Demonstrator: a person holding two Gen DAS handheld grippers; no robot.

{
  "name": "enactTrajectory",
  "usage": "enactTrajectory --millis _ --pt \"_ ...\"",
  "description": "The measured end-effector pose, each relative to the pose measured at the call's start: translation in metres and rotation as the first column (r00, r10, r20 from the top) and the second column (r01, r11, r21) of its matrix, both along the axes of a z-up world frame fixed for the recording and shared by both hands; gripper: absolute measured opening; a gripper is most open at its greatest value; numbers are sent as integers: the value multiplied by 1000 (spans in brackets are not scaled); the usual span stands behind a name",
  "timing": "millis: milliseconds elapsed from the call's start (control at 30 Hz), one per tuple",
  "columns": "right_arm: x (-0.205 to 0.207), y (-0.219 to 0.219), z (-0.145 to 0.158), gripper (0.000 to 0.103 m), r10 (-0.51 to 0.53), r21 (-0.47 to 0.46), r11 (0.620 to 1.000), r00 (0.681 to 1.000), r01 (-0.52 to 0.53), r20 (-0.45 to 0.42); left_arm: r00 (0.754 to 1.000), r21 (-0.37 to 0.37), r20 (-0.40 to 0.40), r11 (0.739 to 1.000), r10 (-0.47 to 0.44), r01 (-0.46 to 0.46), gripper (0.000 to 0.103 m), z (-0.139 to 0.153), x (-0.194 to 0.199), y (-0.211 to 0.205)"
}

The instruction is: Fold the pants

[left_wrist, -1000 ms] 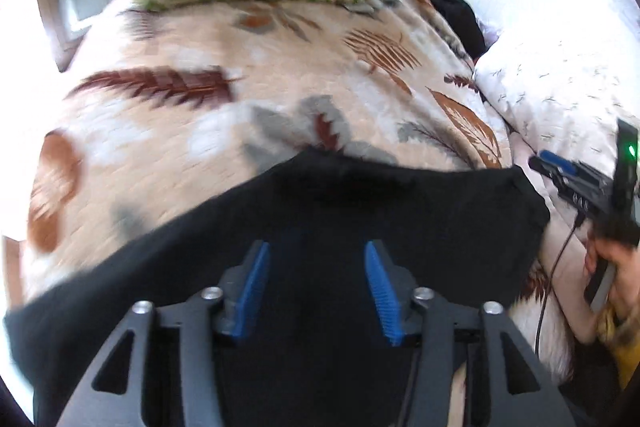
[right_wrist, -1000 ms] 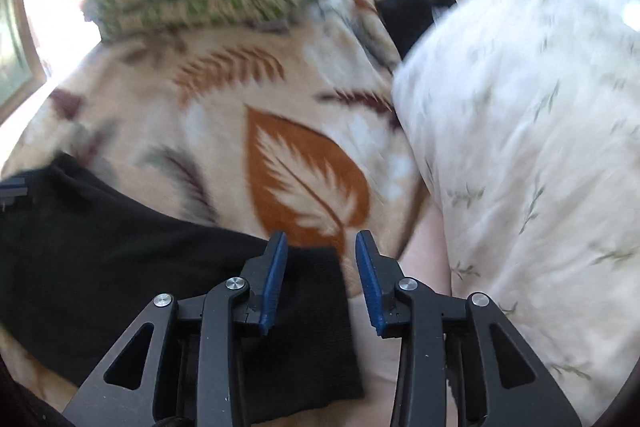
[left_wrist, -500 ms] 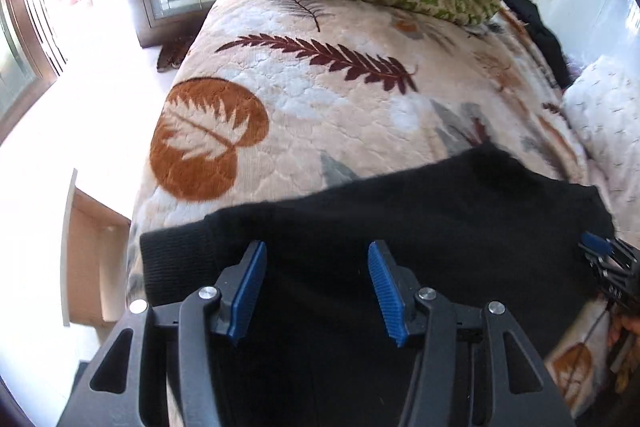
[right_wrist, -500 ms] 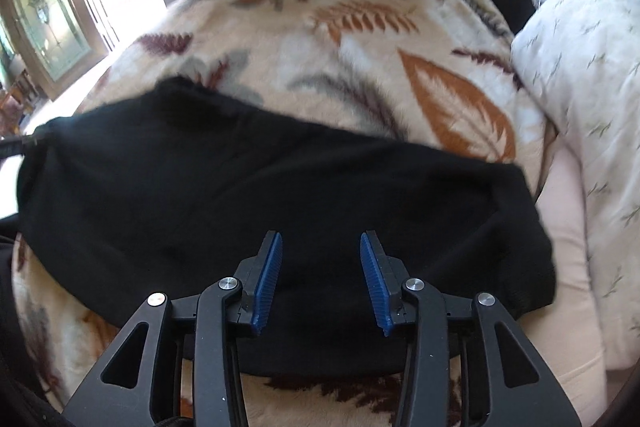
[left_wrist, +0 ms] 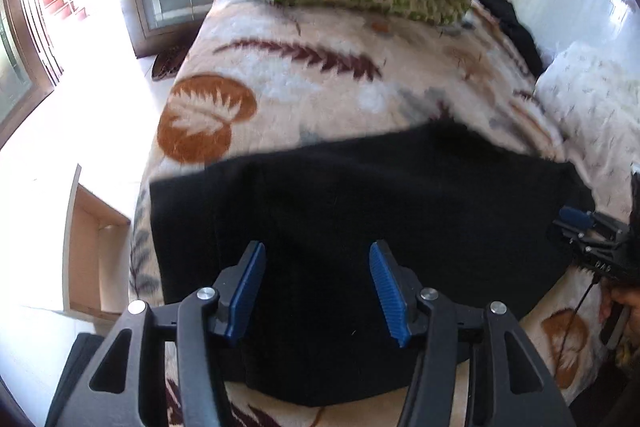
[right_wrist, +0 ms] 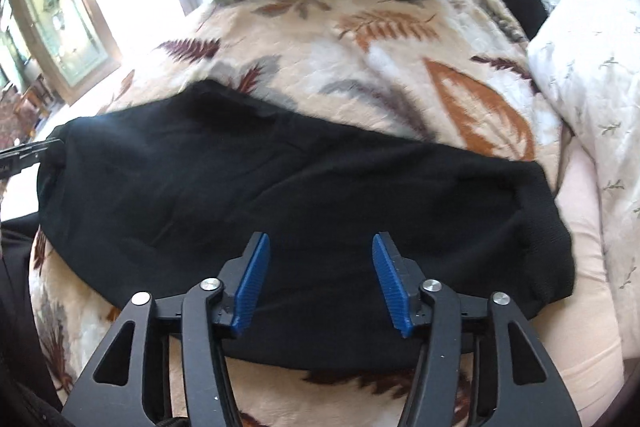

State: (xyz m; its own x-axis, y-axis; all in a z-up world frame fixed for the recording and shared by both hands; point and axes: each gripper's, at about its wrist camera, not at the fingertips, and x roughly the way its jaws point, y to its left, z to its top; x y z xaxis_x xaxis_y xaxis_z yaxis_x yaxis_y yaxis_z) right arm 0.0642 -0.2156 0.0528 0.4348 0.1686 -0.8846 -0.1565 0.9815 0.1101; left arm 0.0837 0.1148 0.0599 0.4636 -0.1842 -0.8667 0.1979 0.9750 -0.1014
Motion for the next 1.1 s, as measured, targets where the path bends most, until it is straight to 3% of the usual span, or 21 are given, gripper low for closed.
enactTrajectory --millis 67,100,200,367,500,633,700,800,900,1000,1100 --pt "1 3 -15 57 18 -28 999 999 -19 -38 999 28 -50 1000 14 -13 57 -24 3 1" --pt "-2 5 -15 59 34 -41 999 999 -34 -3 1000 26 -25 1000 10 -9 58 -25 2 1" --pt "-3 6 -8 60 23 -32 999 1000 -23 -15 1000 40 -12 999 -3 3 60 -19 2 -5" --pt "-11 7 10 61 -5 37 999 1000 4 19 1000 -58 9 998 7 -6 60 -3 -5 -6" --pt "-14 18 -8 64 7 76 997 999 -3 -53 999 -97 5 994 -42 43 61 -1 -9 -32" --pt "-19 36 -12 75 104 -8 994 993 -105 -48 994 -22 -57 995 -93 92 66 -28 -6 -68" --pt "-20 31 -4 75 117 38 993 991 -114 -67 992 24 -36 992 -122 123 77 -30 -10 -79" --pt "-25 7 16 75 61 123 991 996 -53 -63 989 47 -58 989 -137 140 77 -23 -7 -89" --pt "-31 -34 33 75 -46 191 980 996 60 -76 991 -42 -52 992 -120 118 77 -8 0 -95" --pt "-36 -72 39 75 -166 252 950 981 186 -100 987 -110 -25 982 -158 155 77 9 7 -122" --pt "-39 -99 29 75 -283 280 908 949 312 -142 975 -118 -10 969 -221 218 77 18 15 -157"
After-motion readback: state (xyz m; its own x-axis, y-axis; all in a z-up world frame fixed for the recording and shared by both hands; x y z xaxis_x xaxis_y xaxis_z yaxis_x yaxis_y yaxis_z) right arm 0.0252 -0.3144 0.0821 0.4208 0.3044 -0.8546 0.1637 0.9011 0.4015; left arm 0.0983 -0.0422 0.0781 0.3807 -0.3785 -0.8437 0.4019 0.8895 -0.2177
